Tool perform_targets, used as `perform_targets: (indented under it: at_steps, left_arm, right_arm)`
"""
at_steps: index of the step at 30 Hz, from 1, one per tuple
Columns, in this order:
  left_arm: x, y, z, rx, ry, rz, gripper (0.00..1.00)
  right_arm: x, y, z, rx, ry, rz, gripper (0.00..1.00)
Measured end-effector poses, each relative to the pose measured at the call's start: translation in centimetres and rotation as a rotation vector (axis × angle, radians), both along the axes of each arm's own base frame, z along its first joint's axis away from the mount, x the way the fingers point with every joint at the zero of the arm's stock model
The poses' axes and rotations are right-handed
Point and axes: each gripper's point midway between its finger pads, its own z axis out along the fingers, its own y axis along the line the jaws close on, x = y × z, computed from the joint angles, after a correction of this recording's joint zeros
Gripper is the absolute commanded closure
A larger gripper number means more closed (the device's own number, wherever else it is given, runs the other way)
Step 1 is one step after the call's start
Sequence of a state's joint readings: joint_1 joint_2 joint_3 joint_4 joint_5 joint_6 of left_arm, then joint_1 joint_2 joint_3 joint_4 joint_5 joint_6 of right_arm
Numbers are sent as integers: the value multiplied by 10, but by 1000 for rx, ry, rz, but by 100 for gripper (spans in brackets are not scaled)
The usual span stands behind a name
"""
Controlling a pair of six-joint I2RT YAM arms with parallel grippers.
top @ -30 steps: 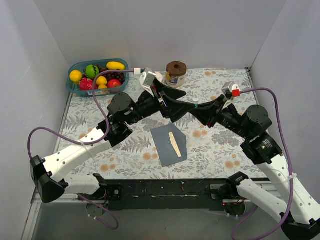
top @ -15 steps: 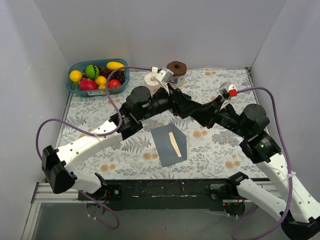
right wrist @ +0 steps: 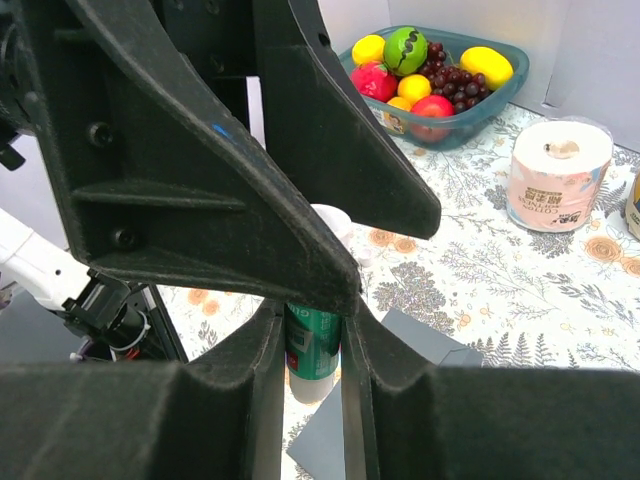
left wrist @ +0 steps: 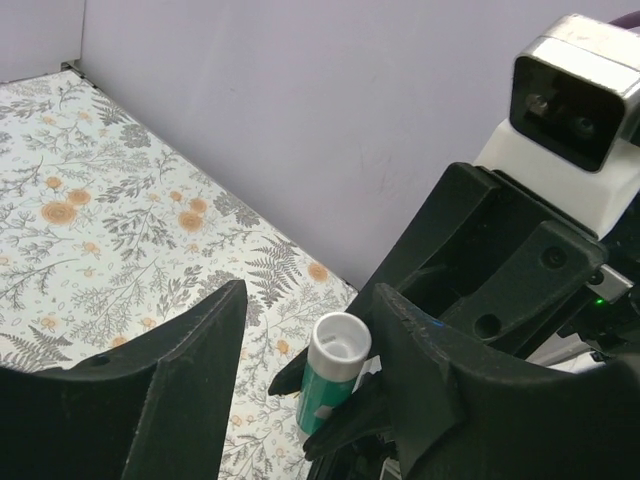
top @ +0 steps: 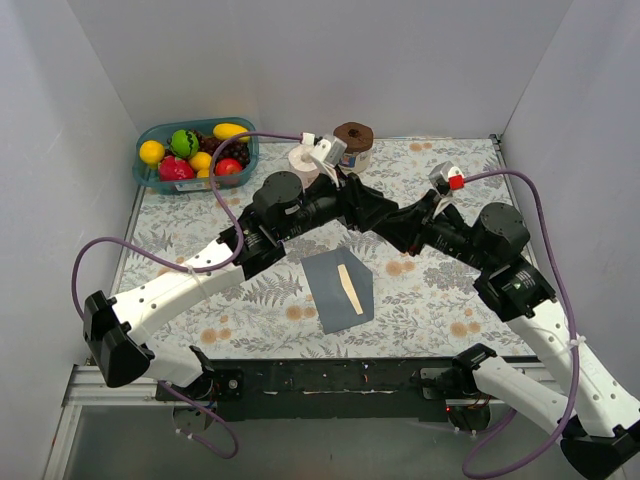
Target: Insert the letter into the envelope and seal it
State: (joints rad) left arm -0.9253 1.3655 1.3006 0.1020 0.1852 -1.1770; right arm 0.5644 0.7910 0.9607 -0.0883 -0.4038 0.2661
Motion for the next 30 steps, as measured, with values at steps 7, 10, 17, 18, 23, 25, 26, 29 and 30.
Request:
perform_targets:
  at_steps: [7,10,17,18,23,25,26,29,30]
  left_arm:
    - [1,1,8,1,-23,10,65]
    - [0,0,8,5,-27,8,72]
    - [1,-4,3,23,-25,-2,68]
    - [1,-4,1,26,-24,-2,69]
    - [0,-5,-2,37,-16,-10,83]
    - [0,-5,-2,39,-17,-10,96]
    - [0,-5,-2,41,-19,-10,100]
    - [0,-5,-3,42,-18,-10,100]
    - [0,-5,-3,42,-18,-10,100]
  right_arm:
    - [4,2,-5,-11,16,-1,99]
    - [5,3,-6,-13,18,-1,99]
    - [6,2,-6,-14,16,-11,99]
    - [6,1,-6,-14,16,-12,99]
    - [6,1,-8,-19,21,-13,99]
    - [6,1,-9,-21,23,-14,99]
    - [6,1,-9,-22,24,-14,99]
    - [6,1,-9,-22,24,-14,99]
    - [6,1,-9,-22,23,-14,99]
